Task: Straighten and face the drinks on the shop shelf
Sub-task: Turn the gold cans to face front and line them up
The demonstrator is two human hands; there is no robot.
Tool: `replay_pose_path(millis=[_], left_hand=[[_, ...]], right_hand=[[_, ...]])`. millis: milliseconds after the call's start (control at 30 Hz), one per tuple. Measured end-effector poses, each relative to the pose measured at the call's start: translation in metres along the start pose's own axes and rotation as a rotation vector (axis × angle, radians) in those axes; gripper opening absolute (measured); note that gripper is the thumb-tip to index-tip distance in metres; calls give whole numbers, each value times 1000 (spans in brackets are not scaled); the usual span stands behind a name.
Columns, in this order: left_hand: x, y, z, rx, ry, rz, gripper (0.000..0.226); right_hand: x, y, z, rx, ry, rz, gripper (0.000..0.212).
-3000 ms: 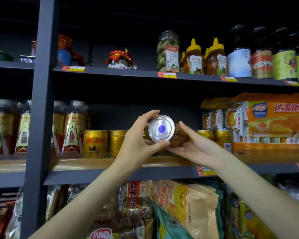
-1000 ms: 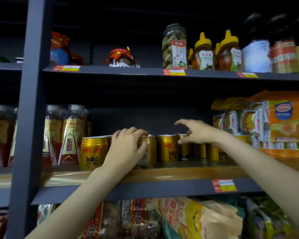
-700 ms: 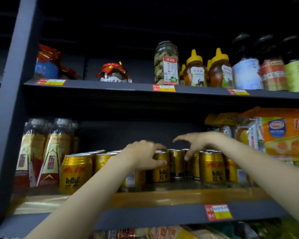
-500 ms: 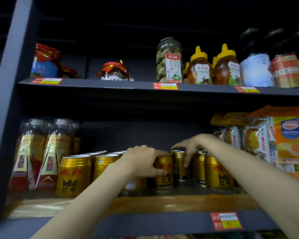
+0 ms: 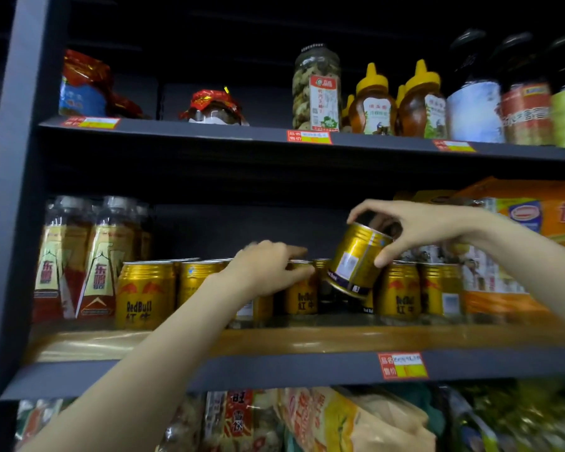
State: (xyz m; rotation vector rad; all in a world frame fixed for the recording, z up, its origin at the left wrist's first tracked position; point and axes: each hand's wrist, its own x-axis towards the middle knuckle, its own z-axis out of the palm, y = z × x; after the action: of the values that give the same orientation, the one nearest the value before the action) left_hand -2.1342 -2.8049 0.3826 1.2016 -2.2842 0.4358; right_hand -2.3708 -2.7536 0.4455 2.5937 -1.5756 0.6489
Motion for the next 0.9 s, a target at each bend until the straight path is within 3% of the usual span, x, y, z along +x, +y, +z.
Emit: replay_pose_path(millis=[100, 133, 200, 267, 400, 567, 767, 900], left_hand=[[-23, 19, -2, -357, 354, 78, 46], [-34, 26, -3, -521, 374, 100, 47], [-53, 39, -6, -860, 204, 86, 62], [-64, 45, -4, -1162, 15, 48, 60], [-76, 43, -5, -1510, 57, 12, 44], [-89, 30, -10, -1601, 0, 14, 46], [-104, 19, 0, -1490, -98, 97, 43], [-105, 16, 3, -1501, -131, 116, 52]], right_hand=[[-33, -8, -7, 182, 23, -33, 65], [-41, -11, -7, 233, 32, -47, 67], [-51, -22, -7, 312, 48, -76, 70], [-56, -38, -6, 364, 63, -112, 72], [-54, -61, 2, 430, 88, -149, 71], [-49, -74, 23, 693, 170, -108, 47], [-46, -79, 39, 730, 274, -106, 48], [-48, -80, 42, 737, 245, -109, 46]])
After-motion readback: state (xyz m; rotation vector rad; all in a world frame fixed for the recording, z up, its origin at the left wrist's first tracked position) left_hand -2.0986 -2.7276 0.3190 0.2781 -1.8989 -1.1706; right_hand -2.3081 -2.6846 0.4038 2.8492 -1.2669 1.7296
